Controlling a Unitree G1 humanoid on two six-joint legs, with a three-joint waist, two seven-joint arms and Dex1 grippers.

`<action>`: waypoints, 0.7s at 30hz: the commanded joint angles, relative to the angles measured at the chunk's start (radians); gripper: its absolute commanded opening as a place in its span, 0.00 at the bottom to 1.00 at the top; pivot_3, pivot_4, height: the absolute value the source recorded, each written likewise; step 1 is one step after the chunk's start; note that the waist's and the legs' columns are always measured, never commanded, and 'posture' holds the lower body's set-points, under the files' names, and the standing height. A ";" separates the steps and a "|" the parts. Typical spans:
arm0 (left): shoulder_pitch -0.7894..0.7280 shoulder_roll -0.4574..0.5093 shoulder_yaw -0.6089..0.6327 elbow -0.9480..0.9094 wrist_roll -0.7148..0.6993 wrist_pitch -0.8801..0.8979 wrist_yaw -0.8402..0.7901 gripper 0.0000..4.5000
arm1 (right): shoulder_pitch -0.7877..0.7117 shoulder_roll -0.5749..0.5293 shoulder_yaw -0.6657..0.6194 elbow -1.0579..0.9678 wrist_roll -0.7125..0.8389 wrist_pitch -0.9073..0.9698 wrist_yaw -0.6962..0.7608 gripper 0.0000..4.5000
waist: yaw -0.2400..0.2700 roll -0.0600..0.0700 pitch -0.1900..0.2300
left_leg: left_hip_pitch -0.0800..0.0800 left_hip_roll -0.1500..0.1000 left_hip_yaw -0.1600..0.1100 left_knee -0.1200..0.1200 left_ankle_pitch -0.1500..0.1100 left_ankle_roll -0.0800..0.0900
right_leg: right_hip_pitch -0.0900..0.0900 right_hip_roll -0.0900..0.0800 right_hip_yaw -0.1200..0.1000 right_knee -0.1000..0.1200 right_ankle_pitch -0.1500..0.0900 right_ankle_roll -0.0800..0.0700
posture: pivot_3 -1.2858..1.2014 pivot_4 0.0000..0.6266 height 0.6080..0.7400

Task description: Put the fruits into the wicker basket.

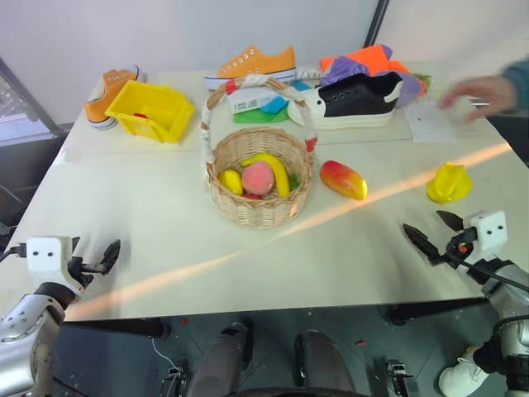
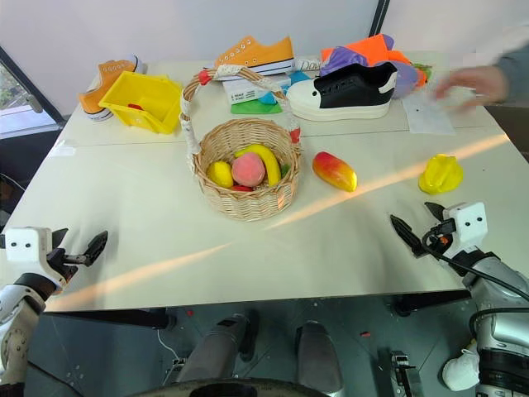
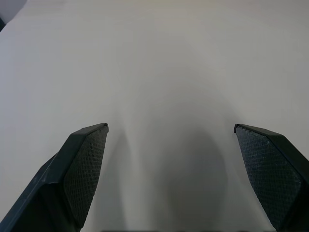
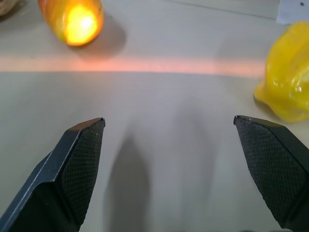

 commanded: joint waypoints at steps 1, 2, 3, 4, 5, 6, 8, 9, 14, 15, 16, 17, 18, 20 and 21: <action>-0.005 0.013 0.002 -0.011 0.006 -0.026 -0.009 1.00 | -0.014 -0.010 -0.011 0.016 0.003 -0.043 0.015 0.99 | 0.000 0.000 0.000 | 0.000 0.000 0.000 0.000 0.000 0.000 | 0.000 0.000 0.000 0.000 0.000 0.000 | 0.52 0.24 1.00; -0.006 0.008 0.003 -0.014 -0.001 -0.027 -0.013 1.00 | -0.015 -0.010 -0.011 0.023 0.003 -0.049 0.018 0.99 | 0.000 0.000 0.000 | 0.000 0.000 0.000 0.000 0.000 0.000 | 0.000 0.000 0.000 0.000 0.000 0.000 | 0.52 0.24 1.00; -0.008 0.006 0.004 -0.015 -0.006 -0.026 -0.015 1.00 | -0.017 -0.011 -0.010 0.029 0.002 -0.054 0.020 0.99 | 0.000 0.000 0.000 | 0.000 0.000 0.000 0.000 0.000 0.000 | 0.000 0.000 0.000 0.000 0.000 0.000 | 0.52 0.24 1.00; -0.009 0.004 0.005 -0.017 -0.008 -0.025 -0.016 1.00 | -0.017 -0.010 -0.010 0.033 0.002 -0.059 0.023 0.99 | 0.000 0.000 0.000 | 0.000 0.000 0.000 0.000 0.000 0.000 | 0.000 0.000 0.000 0.000 0.000 0.000 | 0.52 0.24 1.00; -0.009 0.003 0.005 -0.018 -0.008 -0.024 -0.015 1.00 | -0.016 -0.010 -0.010 0.034 0.002 -0.062 0.024 0.99 | 0.000 0.000 0.000 | 0.001 0.000 0.000 0.000 0.000 0.000 | 0.000 0.000 0.000 0.000 0.000 0.000 | 0.52 0.24 1.00; -0.008 0.003 0.004 -0.019 -0.008 -0.023 -0.015 1.00 | -0.016 -0.009 -0.009 0.034 0.002 -0.064 0.026 0.99 | 0.000 0.000 0.000 | 0.001 0.000 0.000 0.000 0.000 0.000 | 0.000 0.000 0.000 0.000 0.000 0.000 | 0.52 0.24 1.00; -0.005 0.001 0.004 -0.022 -0.009 -0.022 -0.014 1.00 | -0.013 -0.007 -0.010 0.031 0.002 -0.067 0.029 0.99 | 0.000 0.000 0.000 | 0.001 0.000 0.000 0.000 0.000 0.000 | 0.001 0.000 0.000 0.000 0.000 0.000 | 0.52 0.24 1.00; -0.006 0.001 0.004 -0.022 -0.010 -0.021 -0.013 1.00 | -0.014 -0.007 -0.009 0.030 0.003 -0.067 0.030 0.99 | 0.000 0.000 0.000 | 0.001 0.000 0.000 0.000 0.000 0.000 | 0.001 0.000 0.000 0.000 0.000 0.000 | 0.52 0.24 1.00; 0.000 -0.001 0.008 -0.029 -0.021 -0.021 -0.017 1.00 | 0.001 -0.005 -0.005 -0.018 0.016 -0.049 0.039 0.99 | 0.000 0.000 0.000 | 0.001 0.000 0.000 0.000 0.000 0.000 | 0.001 0.000 0.000 0.000 0.000 0.000 | 0.52 0.24 1.00; -0.001 -0.001 0.007 -0.029 -0.022 -0.020 -0.017 1.00 | 0.004 -0.004 -0.002 -0.038 0.021 -0.036 0.037 0.99 | 0.000 0.000 0.000 | 0.001 0.000 0.000 0.000 0.000 0.000 | 0.001 0.000 0.000 0.000 0.000 0.000 | 0.52 0.24 1.00; -0.002 0.000 0.007 -0.028 -0.022 -0.020 -0.018 1.00 | 0.005 -0.004 -0.001 -0.050 0.024 -0.027 0.035 0.99 | 0.000 0.000 0.000 | 0.001 0.000 0.000 0.000 0.000 0.000 | 0.001 0.000 0.000 0.000 0.000 0.000 | 0.52 0.24 1.00; -0.002 0.001 0.006 -0.028 -0.023 -0.022 -0.021 1.00 | 0.009 -0.002 0.003 -0.078 0.029 -0.010 0.029 0.99 | 0.000 0.000 0.000 | 0.001 0.000 0.000 0.000 0.000 0.000 | 0.001 0.000 0.000 0.000 0.000 0.000 | 0.52 0.24 1.00; -0.004 0.002 0.005 -0.028 -0.023 -0.025 -0.023 1.00 | 0.011 -0.001 0.006 -0.102 0.034 0.007 0.023 0.99 | 0.000 0.000 0.000 | 0.001 0.000 0.000 0.000 0.000 0.000 | 0.001 0.000 0.000 0.000 0.000 0.000 | 0.52 0.24 1.00; -0.008 0.004 0.004 -0.028 -0.023 -0.027 -0.028 1.00 | 0.016 0.001 0.011 -0.151 0.041 0.041 0.009 0.99 | -0.001 0.000 0.000 | 0.001 0.000 0.000 0.000 0.000 0.000 | 0.001 0.000 0.000 0.000 0.000 0.000 | 0.52 0.24 1.00; -0.011 0.004 0.004 -0.027 -0.023 -0.027 -0.029 1.00 | 0.017 0.001 0.013 -0.169 0.043 0.055 0.003 0.99 | 0.000 0.000 0.000 | 0.001 0.000 0.000 0.000 0.000 0.000 | 0.001 0.000 0.000 0.000 0.000 0.000 | 0.52 0.24 1.00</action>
